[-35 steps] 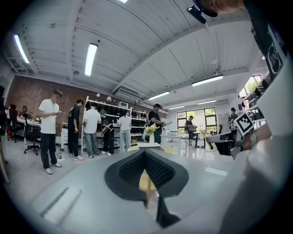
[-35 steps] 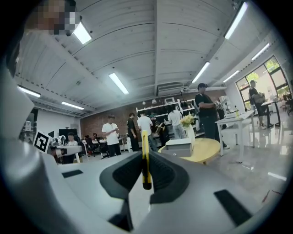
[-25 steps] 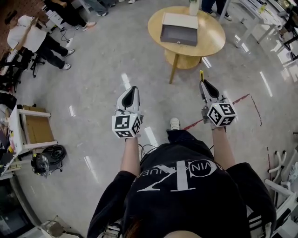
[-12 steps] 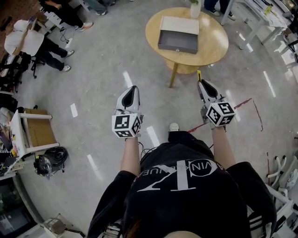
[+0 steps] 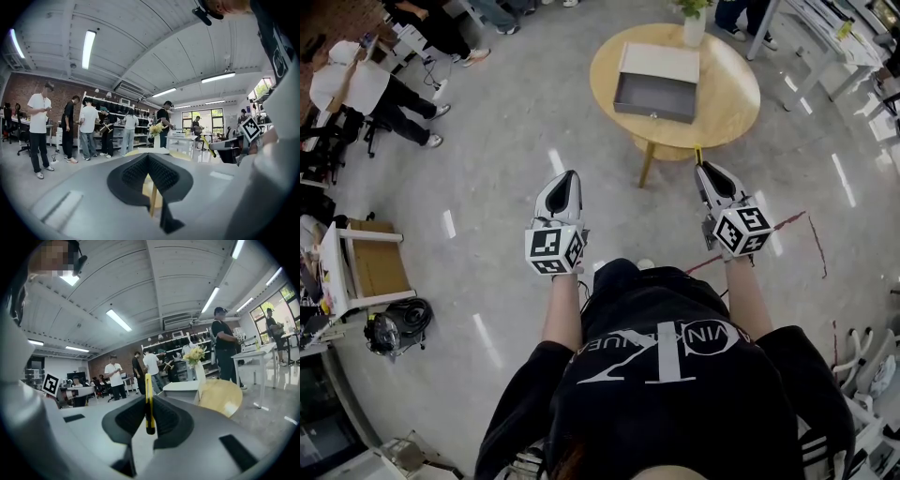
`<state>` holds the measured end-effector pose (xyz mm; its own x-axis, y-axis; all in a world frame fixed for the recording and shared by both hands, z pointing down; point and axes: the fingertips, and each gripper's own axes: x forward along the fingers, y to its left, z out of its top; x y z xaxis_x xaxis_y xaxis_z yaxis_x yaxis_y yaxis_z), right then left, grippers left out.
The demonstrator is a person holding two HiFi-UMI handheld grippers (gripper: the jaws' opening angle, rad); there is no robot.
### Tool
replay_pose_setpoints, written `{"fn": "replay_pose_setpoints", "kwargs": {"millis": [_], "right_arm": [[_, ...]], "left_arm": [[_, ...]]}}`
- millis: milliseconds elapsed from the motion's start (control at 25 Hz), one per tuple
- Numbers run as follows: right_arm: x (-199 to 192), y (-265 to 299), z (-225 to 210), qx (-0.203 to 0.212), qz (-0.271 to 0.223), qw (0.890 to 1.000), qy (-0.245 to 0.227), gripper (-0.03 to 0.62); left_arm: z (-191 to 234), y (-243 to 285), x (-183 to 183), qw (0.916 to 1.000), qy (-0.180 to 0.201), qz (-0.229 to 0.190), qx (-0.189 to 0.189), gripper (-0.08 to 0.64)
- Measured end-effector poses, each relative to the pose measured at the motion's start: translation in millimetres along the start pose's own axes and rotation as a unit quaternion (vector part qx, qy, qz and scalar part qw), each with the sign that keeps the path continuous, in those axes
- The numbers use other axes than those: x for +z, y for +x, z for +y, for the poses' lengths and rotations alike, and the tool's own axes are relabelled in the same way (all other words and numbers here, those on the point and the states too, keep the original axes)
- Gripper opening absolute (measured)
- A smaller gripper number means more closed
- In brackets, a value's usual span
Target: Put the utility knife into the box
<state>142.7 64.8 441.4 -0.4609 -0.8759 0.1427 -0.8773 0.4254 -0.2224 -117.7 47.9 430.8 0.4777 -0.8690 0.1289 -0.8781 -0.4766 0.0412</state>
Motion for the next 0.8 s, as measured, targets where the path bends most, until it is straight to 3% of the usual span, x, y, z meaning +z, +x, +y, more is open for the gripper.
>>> {"fn": "replay_pose_setpoints", "kwargs": {"millis": [200, 480, 800], "right_arm": [[4.9, 7.5, -6.8, 0.0, -0.001, 1.0, 0.004, 0.057], [-5.3, 30.3, -2.1, 0.015, 0.021, 1.0, 0.005, 0.056], [-4.3, 59.8, -13.0, 0.016, 0.036, 0.999, 0.009, 0.057]], "left_arm": [[5.3, 7.3, 6.2, 1.0, -0.001, -0.006, 0.003, 0.006], [20.2, 14.3, -14.9, 0.9996, -0.017, 0.018, 0.01, 0.006], [35.0, 54.4, -13.5, 0.9994, -0.025, 0.024, -0.001, 0.006]]}}
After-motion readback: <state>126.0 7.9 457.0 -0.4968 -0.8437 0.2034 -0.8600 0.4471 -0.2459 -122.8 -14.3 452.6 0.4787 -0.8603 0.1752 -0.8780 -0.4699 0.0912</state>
